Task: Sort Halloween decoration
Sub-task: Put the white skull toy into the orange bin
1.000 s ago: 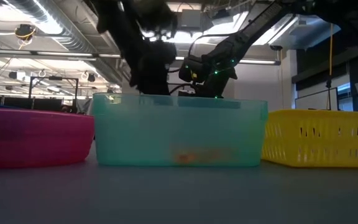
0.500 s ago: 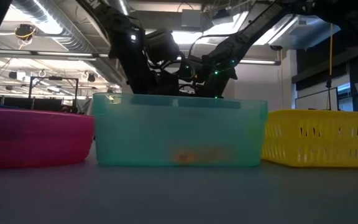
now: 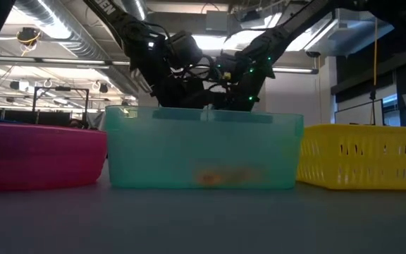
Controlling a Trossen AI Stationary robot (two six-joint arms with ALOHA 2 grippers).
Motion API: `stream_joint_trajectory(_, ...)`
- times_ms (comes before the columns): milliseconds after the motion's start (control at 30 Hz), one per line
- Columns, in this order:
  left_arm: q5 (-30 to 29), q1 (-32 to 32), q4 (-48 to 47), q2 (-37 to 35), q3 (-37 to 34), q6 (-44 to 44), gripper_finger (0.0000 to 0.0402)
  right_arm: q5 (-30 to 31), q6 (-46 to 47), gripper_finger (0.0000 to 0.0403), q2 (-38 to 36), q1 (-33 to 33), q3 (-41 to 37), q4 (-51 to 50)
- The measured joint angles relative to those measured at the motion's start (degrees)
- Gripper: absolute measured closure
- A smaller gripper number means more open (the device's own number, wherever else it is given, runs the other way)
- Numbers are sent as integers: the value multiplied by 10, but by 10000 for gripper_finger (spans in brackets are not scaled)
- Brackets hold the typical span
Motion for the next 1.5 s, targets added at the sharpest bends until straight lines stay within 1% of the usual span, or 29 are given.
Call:
stream_joint_trajectory(167,11,0,22,0,0,0,229,-3,33,214,-19,-48,0,-54)
stream_joint_trajectory(267,7,6,37,0,0,-4,229,-24,60,214,-30,-78,0,-87)
stream_joint_trajectory(367,-7,16,55,6,0,-48,229,-51,78,214,-38,-104,0,-124)
stream_joint_trajectory(500,-1,33,77,26,0,-113,229,-87,82,214,-49,-123,0,-159)
stream_joint_trajectory(733,26,57,109,77,0,-164,229,-101,90,214,-59,-114,0,-156)
stream_joint_trajectory(867,35,61,111,100,0,-165,229,-102,90,214,-59,-104,0,-153)
stream_joint_trajectory(1067,34,57,116,104,1,-165,229,-100,90,214,-59,-82,0,-147)
stream_joint_trajectory(1300,48,28,132,106,0,-155,229,-97,90,214,-59,-64,0,-140)
stream_joint_trajectory(1367,52,17,141,106,0,-139,229,-96,90,214,-59,-61,0,-136)
stream_joint_trajectory(1500,86,-5,191,106,0,-93,229,-95,90,214,-59,-62,0,-133)
